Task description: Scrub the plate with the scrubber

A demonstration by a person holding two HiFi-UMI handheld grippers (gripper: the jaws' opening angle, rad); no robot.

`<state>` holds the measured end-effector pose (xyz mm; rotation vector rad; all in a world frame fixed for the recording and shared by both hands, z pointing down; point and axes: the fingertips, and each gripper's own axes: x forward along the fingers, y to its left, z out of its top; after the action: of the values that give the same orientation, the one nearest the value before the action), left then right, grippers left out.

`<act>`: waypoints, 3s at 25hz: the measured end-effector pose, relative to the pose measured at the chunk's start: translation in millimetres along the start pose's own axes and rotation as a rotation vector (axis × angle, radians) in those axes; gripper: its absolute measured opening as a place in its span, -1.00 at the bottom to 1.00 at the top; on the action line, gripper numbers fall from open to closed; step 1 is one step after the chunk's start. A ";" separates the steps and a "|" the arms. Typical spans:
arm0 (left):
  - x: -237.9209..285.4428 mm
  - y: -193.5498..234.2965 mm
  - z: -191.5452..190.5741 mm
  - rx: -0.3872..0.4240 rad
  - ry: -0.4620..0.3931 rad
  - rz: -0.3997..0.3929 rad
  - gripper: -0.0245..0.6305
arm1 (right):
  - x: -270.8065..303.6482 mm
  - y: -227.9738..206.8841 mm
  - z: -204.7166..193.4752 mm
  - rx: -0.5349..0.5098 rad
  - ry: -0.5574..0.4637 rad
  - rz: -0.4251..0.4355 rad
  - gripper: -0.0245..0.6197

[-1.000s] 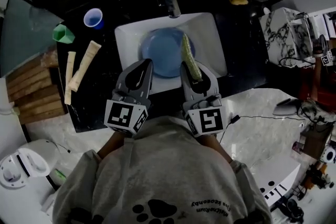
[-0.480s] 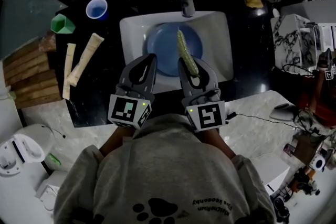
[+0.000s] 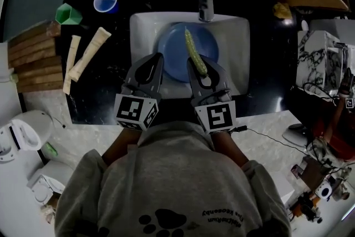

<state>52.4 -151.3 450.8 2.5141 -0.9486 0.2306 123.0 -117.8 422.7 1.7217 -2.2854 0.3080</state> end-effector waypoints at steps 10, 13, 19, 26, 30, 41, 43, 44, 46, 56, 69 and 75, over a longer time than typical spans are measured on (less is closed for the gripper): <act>27.1 15.8 -36.2 -0.005 0.114 0.066 -0.79 | 30.1 -16.5 -41.3 -0.017 0.071 0.060 -0.70; 34.5 20.5 -50.7 -0.027 0.170 0.082 -0.71 | 35.5 -20.4 -49.5 -0.030 0.093 0.069 -0.70; 44.6 34.1 -86.8 -0.142 0.314 0.133 -0.67 | 44.1 -28.0 -64.0 -0.024 0.129 0.079 -0.70; 47.9 47.1 -124.4 -0.197 0.476 0.221 -0.53 | 48.1 -37.0 -71.8 -0.005 0.143 0.076 -0.70; 48.2 48.7 -141.8 -0.232 0.554 0.226 -0.44 | 49.7 -39.6 -76.0 0.004 0.151 0.076 -0.70; 48.8 57.2 -185.1 -0.366 0.721 0.277 -0.44 | 48.0 -46.6 -79.3 0.031 0.155 0.049 -0.70; 50.3 53.4 -192.0 -0.401 0.741 0.273 -0.44 | 47.2 -49.5 -79.0 0.036 0.154 0.041 -0.70; 51.0 52.1 -194.6 -0.423 0.747 0.273 -0.44 | 46.8 -50.7 -78.9 0.038 0.154 0.037 -0.70; 52.3 50.2 -198.2 -0.468 0.751 0.281 -0.44 | 46.1 -52.4 -78.8 0.040 0.153 0.031 -0.70; 54.2 49.3 -205.4 -0.478 0.785 0.341 -0.75 | 43.2 -51.7 -80.5 0.036 0.155 0.018 -0.70; 49.4 39.1 -164.7 -0.592 0.604 0.226 -0.86 | 23.2 -39.4 -75.6 -0.119 0.214 0.053 -0.70; 26.2 32.1 -130.6 -0.599 0.481 0.214 -0.87 | 7.3 -28.7 -67.6 -0.281 0.238 0.067 -0.70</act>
<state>50.9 -128.3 585.8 1.7079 -0.9112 0.5059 154.2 -110.5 489.2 1.3938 -2.1017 0.1829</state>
